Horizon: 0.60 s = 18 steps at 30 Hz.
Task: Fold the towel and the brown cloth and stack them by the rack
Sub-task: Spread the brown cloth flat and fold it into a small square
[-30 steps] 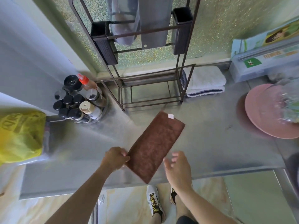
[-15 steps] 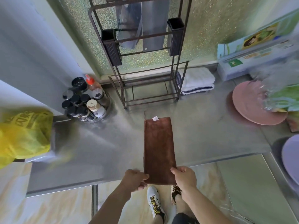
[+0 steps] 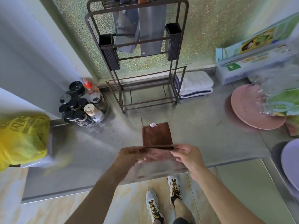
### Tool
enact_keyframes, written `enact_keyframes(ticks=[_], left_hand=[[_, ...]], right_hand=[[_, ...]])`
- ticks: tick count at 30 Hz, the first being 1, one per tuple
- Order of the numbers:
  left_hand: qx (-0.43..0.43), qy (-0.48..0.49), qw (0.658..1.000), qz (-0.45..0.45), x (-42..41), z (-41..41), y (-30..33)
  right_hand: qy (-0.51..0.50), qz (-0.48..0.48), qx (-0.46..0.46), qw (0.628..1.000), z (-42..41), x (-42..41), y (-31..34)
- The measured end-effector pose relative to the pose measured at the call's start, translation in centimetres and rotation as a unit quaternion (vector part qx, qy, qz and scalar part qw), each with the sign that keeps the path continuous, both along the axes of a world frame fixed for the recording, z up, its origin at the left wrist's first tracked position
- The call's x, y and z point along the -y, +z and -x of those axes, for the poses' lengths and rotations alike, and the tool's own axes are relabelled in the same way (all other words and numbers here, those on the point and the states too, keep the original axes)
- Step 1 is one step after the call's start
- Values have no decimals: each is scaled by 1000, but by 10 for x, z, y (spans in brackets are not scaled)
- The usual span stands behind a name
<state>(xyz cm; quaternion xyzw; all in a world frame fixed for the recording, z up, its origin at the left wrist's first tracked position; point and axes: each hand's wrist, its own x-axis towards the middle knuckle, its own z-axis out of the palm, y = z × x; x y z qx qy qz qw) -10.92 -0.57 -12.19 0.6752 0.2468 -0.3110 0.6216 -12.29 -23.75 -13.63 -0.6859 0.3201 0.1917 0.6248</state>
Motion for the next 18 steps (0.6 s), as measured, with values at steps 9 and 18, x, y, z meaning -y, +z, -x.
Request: enact_keyframes(ticks=[9,18], left_hand=[[47,30,977,-203,6,-86,-56],[169,-4,914,-368,20,-94,-74]], right_hand=[[16,100,-8,995,-91,2,-64],[92,267,75,956,-105,2,-74]])
